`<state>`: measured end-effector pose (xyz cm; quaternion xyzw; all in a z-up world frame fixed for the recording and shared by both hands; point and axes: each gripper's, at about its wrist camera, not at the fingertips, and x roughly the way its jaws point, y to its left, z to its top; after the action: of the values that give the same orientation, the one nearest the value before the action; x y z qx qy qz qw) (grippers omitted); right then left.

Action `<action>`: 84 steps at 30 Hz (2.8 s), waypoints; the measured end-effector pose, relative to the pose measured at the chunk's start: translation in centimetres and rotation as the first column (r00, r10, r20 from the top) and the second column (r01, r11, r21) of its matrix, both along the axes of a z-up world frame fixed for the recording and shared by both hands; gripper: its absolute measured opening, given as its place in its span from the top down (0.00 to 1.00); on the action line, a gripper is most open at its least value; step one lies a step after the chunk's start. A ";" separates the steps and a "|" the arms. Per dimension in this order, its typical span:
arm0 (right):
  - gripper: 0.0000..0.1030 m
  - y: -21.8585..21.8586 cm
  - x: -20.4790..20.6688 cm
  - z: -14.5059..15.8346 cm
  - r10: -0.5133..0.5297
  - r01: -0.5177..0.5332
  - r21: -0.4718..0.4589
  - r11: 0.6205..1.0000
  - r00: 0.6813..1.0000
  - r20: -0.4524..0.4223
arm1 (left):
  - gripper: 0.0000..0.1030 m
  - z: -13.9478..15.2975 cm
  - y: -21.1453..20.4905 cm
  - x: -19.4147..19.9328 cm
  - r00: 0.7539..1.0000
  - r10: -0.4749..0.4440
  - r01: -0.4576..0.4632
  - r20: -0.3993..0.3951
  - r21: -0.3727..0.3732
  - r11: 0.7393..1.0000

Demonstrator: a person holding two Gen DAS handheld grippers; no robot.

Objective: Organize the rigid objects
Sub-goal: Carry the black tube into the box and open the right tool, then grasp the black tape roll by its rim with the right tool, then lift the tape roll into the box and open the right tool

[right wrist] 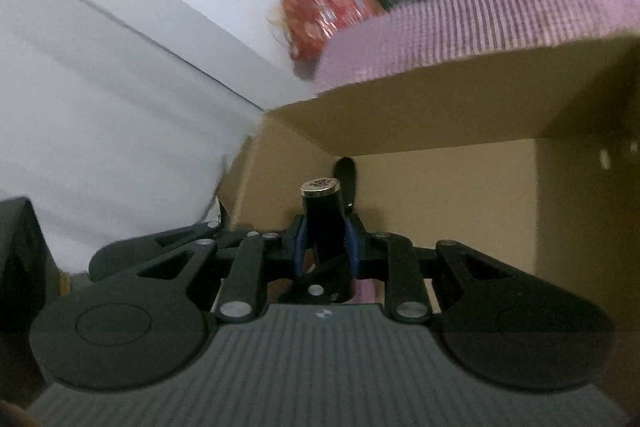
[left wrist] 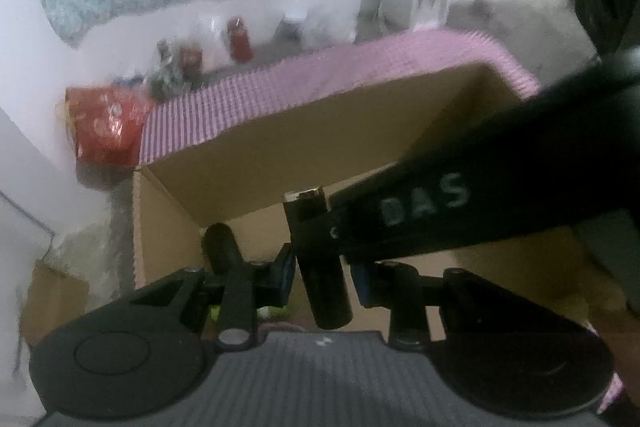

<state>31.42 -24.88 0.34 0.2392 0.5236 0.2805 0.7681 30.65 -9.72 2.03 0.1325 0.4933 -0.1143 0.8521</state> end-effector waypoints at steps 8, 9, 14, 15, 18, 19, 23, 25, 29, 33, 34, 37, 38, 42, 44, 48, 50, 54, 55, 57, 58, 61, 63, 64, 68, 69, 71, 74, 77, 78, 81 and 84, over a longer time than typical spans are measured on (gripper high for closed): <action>0.81 3.1 5.2 -4.8 0.037 -0.038 -0.001 0.999 0.990 -0.137 | 0.70 -3.7 1.7 3.9 0.992 0.066 -0.057 -0.110 0.085 0.995; 0.80 3.5 5.4 -5.2 0.035 -0.035 -0.003 0.999 0.989 -0.144 | 0.68 -3.8 1.9 4.1 0.991 0.077 -0.067 -0.113 0.087 0.994; 0.78 4.6 6.6 -5.9 0.022 -0.019 0.021 1.000 0.990 -0.142 | 0.54 -2.9 2.8 4.1 0.991 0.095 -0.090 -0.094 0.055 0.994; 0.77 4.4 6.6 -5.8 0.017 -0.013 0.025 1.000 0.990 -0.140 | 0.51 -2.6 2.9 4.1 0.993 0.094 -0.090 -0.078 0.048 0.995; 0.76 2.9 6.0 -4.5 0.005 0.000 0.045 0.999 0.994 -0.107 | 0.48 -0.8 2.8 2.9 0.995 0.090 -0.089 -0.029 0.033 0.995; 0.75 2.4 5.6 -3.9 -0.001 0.005 0.047 0.999 0.996 -0.090 | 0.47 -0.1 2.9 2.5 0.996 0.087 -0.087 -0.011 0.024 0.996; 0.74 -0.4 3.2 -0.7 -0.029 0.030 0.081 0.996 0.999 -0.014 | 0.42 3.4 3.5 0.1 0.995 0.070 -0.069 0.066 -0.018 0.997; 0.73 -2.1 1.4 1.0 -0.046 0.043 0.110 0.993 0.999 0.025 | 0.37 5.4 3.9 -1.8 0.992 0.054 -0.050 0.111 -0.037 0.998; 0.70 -5.6 -3.3 4.8 -0.081 0.060 0.182 0.982 0.991 0.107 | 0.28 9.1 5.1 -5.8 0.975 0.022 -0.007 0.220 -0.069 0.998; 0.67 -9.5 -9.7 8.0 -0.122 0.066 0.281 0.958 0.974 0.190 | 0.17 11.9 6.4 -11.1 0.952 -0.001 0.038 0.307 -0.115 0.993; 0.66 -10.3 -11.3 8.5 -0.133 0.066 0.302 0.951 0.969 0.208 | 0.15 12.3 6.6 -12.5 0.948 -0.006 0.048 0.319 -0.125 0.991; 0.60 -13.1 -16.9 9.0 -0.170 0.073 0.347 0.935 0.951 0.258 | 0.09 12.1 7.4 -16.4 0.939 -0.014 0.071 0.344 -0.155 0.985; 0.59 -13.7 -18.6 8.8 -0.180 0.078 0.348 0.934 0.945 0.272 | 0.09 11.6 7.6 -17.5 0.938 -0.018 0.078 0.346 -0.160 0.984; 0.58 -14.9 -24.5 5.2 -0.203 0.117 0.289 0.950 0.936 0.289 | 0.06 7.9 7.3 -21.5 0.948 -0.036 0.089 0.316 -0.154 0.984; 0.57 -14.9 -26.1 2.5 -0.218 0.153 0.247 0.957 0.941 0.259 | 0.06 5.4 6.8 -22.6 0.960 -0.034 0.079 0.277 -0.152 0.985; 0.57 -13.9 -27.9 -2.7 -0.235 0.204 0.172 0.964 0.955 0.183 | 0.06 0.4 5.3 -23.2 0.980 -0.061 0.092 0.189 -0.159 0.983; 0.57 -12.8 -28.1 -4.6 -0.231 0.215 0.110 0.970 0.959 0.166 | 0.06 -2.0 4.4 -23.0 0.987 -0.071 0.094 0.147 -0.158 0.983; 0.57 -10.8 -28.2 -6.6 -0.197 0.201 -0.003 0.980 0.964 0.179 | 0.08 -5.8 2.8 -22.6 0.992 -0.108 0.117 0.070 -0.140 0.983; 0.58 -10.3 -28.1 -6.9 -0.185 0.194 -0.027 0.981 0.964 0.189 | 0.11 -6.4 2.5 -22.4 0.992 -0.115 0.121 0.052 -0.136 0.983; 0.58 -9.1 -27.9 -7.4 -0.169 0.189 -0.080 0.979 0.964 0.205 | 0.12 -7.3 2.0 -22.1 0.991 -0.125 0.129 0.037 -0.136 0.982; 0.58 -8.6 -27.8 -7.7 -0.160 0.184 -0.097 0.978 0.964 0.211 | 0.12 -7.6 1.9 -22.0 0.991 -0.129 0.133 0.037 -0.135 0.982; 0.61 -7.3 -27.0 -8.5 -0.140 0.169 -0.123 0.978 0.966 0.216 | 0.19 -8.2 1.6 -21.9 0.988 -0.144 0.149 0.051 -0.119 0.982; 0.65 -6.5 -26.6 -8.9 -0.129 0.161 -0.141 0.977 0.968 0.216 | 0.22 -8.7 1.3 -21.7 0.986 -0.156 0.162 0.057 -0.107 0.981; 0.66 -6.3 -26.5 -8.8 -0.122 0.156 -0.147 0.977 0.969 0.217 | 0.23 -8.8 1.3 -21.6 0.985 -0.159 0.164 0.061 -0.103 0.981; 0.79 -5.7 -25.9 -9.5 -0.105 0.148 -0.190 0.971 0.971 0.216 | 0.31 -8.7 0.7 -21.5 0.981 -0.174 0.183 0.080 -0.118 0.976; 0.80 -5.7 -25.9 -9.5 -0.105 0.147 -0.188 0.971 0.971 0.216 | 0.32 -8.7 0.5 -21.5 0.980 -0.181 0.191 0.084 -0.118 0.975; 0.81 -5.8 -25.8 -9.5 -0.101 0.140 -0.185 0.973 0.973 0.207 | 0.32 -8.8 0.0 -21.4 0.978 -0.191 0.200 0.088 -0.106 0.974; 0.82 -6.2 -26.1 -9.4 -0.101 0.140 -0.190 0.972 0.975 0.200 | 0.32 -8.8 -0.5 -21.6 0.976 -0.204 0.213 0.079 -0.122 0.969; 0.81 -7.1 -26.7 -9.2 -0.113 0.150 -0.193 0.970 0.976 0.188 | 0.32 -8.6 -0.9 -22.3 0.971 -0.230 0.238 0.071 -0.145 0.960; 0.81 -7.4 -27.0 -9.2 -0.119 0.154 -0.194 0.969 0.976 0.182 | 0.32 -8.6 -1.1 -22.5 0.968 -0.240 0.248 0.071 -0.145 0.958; 0.82 -8.2 -27.5 -9.3 -0.132 0.162 -0.182 0.970 0.977 0.166 | 0.31 -8.7 -1.4 -23.1 0.961 -0.265 0.274 0.082 -0.116 0.955; 0.82 -8.4 -27.7 -9.5 -0.136 0.165 -0.172 0.971 0.977 0.165 | 0.29 -8.7 -1.6 -23.2 0.957 -0.273 0.282 0.096 -0.092 0.955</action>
<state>3.71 -33.30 -9.19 0.1841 0.4676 0.1890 0.8437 7.44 -11.34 -6.68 0.1603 0.4274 -0.2529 0.8530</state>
